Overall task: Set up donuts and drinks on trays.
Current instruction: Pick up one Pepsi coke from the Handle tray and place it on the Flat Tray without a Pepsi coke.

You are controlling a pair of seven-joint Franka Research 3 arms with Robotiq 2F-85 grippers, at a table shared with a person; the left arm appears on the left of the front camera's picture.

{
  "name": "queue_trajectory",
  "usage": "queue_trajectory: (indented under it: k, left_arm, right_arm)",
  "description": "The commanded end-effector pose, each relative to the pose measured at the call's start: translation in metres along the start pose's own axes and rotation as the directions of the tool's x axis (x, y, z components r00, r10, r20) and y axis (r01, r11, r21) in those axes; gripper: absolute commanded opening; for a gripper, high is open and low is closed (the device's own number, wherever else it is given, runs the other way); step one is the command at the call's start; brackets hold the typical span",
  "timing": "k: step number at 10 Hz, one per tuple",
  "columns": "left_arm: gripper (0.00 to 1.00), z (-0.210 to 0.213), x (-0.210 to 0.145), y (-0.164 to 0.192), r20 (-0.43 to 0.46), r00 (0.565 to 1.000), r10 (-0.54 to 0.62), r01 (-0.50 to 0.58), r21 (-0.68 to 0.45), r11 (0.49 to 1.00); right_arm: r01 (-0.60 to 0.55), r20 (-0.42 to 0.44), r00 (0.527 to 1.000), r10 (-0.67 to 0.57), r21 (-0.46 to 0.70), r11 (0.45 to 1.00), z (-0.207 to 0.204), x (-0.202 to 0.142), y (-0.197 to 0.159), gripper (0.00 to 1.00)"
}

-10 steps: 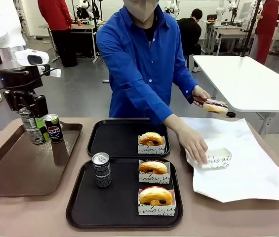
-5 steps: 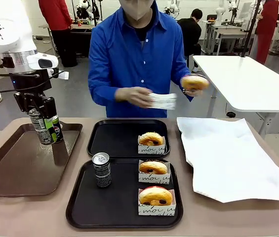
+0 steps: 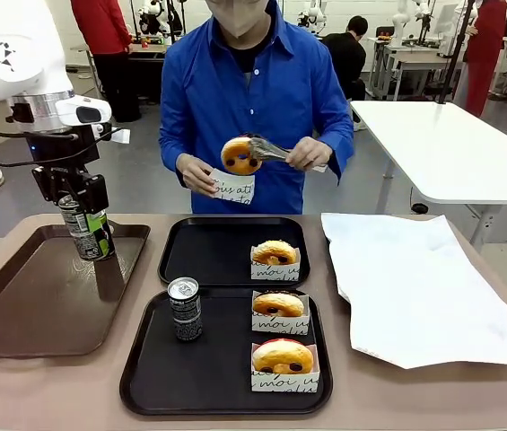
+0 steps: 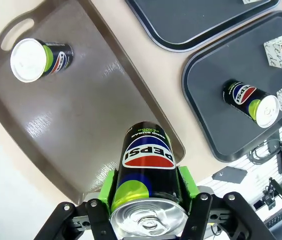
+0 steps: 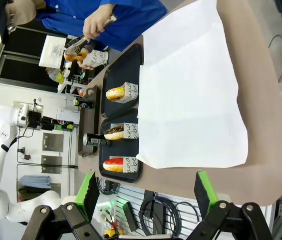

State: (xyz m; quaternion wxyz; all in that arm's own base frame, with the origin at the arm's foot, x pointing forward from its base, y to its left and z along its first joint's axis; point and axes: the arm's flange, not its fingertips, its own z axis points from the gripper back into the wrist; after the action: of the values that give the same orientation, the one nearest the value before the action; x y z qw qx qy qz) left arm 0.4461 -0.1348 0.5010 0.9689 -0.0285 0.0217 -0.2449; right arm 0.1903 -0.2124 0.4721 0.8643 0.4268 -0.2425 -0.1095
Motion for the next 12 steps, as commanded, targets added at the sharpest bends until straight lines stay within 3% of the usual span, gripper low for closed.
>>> queue_trajectory:
  k: [1, 6, 7, 9, 12]
  left_arm:
    - [0.59, 0.011, 0.026, -0.004, 0.008, 1.000, 0.005, -0.005, 0.013, 1.000]
    - [0.59, -0.001, 0.112, -0.038, 0.043, 0.999, -0.004, 0.004, 0.010, 1.000]
    - [0.59, -0.005, 0.124, -0.040, 0.018, 1.000, -0.013, 0.013, -0.003, 1.000]
    - [0.59, 0.000, 0.086, -0.024, 0.001, 1.000, -0.019, 0.019, -0.027, 0.999]
    - [0.59, 0.008, -0.023, 0.007, 0.014, 1.000, 0.009, -0.008, -0.031, 0.999]
  right_arm:
    - [-0.014, 0.016, 1.000, 0.014, 0.031, 0.999, -0.002, 0.001, 0.000, 1.00]
    - [-0.014, 0.016, 1.000, 0.014, 0.031, 0.999, -0.002, 0.001, 0.000, 1.00]
    - [-0.014, 0.016, 1.000, 0.014, 0.031, 0.999, -0.002, 0.001, 0.000, 1.00]
    - [-0.014, 0.016, 1.000, 0.014, 0.031, 0.999, -0.002, 0.001, 0.000, 1.00]
    - [-0.014, 0.016, 1.000, 0.014, 0.031, 0.999, -0.002, 0.001, 0.000, 1.00]
